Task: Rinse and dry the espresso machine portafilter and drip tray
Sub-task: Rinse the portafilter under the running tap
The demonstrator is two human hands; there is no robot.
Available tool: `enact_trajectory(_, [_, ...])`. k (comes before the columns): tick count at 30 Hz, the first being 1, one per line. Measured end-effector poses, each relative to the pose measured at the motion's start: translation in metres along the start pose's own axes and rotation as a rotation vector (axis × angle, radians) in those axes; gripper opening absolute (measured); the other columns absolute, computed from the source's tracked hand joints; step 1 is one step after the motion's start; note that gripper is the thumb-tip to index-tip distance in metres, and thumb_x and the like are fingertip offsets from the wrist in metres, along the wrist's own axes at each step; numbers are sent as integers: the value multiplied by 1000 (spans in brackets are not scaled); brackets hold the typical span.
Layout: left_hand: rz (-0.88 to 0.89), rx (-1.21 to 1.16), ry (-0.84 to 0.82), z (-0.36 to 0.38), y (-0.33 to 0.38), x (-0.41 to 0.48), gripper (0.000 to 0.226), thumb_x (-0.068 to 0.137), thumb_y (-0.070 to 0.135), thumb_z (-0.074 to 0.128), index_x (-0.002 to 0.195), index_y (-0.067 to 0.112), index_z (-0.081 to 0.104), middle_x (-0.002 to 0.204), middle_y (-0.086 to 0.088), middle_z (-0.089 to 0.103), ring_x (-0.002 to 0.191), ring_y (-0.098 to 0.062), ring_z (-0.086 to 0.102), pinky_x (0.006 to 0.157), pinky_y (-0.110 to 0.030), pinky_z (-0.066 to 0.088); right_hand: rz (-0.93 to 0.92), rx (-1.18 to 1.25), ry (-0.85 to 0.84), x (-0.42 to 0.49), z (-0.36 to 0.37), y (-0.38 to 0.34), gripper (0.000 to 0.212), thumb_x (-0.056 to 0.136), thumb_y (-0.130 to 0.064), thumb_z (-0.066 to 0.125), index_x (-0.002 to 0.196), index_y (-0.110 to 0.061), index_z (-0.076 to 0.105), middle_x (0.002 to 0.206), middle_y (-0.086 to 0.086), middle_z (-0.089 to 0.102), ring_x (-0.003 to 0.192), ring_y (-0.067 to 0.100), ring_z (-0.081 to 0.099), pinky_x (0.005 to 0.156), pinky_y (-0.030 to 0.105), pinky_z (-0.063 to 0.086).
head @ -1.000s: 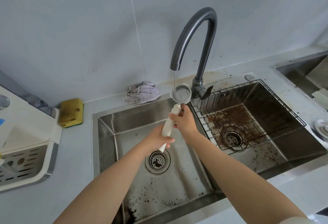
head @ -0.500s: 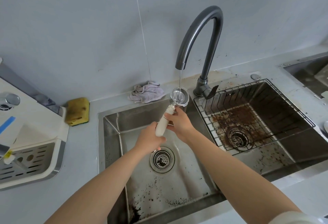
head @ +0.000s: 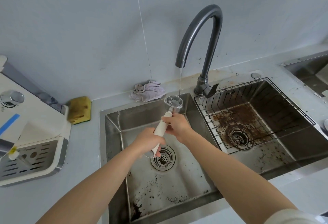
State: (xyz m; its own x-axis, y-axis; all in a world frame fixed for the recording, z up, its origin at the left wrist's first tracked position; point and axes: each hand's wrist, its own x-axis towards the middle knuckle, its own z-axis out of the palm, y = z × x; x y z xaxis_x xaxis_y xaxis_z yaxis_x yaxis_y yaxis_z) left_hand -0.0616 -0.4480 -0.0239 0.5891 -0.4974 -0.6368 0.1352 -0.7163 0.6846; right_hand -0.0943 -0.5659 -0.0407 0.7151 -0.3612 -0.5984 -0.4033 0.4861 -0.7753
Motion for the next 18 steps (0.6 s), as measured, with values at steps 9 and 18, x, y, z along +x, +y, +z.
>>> enact_trajectory(9, [-8, -314, -162, 16, -5, 2, 32, 82, 3, 58, 112, 11, 55, 49, -3, 57, 40, -15, 56, 46, -25, 50, -51, -163, 97, -2, -9, -1, 29, 86, -10, 61, 111, 1, 52, 79, 3, 55, 67, 12, 56, 53, 23, 47])
enact_trajectory(18, [93, -303, -209, 28, -7, 11, 21, 82, 3, 61, 92, 20, 54, 61, -3, 57, 46, -13, 60, 50, -26, 52, -164, -187, 181, 0, -21, 1, 51, 83, -8, 63, 129, -12, 44, 84, -6, 52, 70, 7, 54, 53, 19, 42])
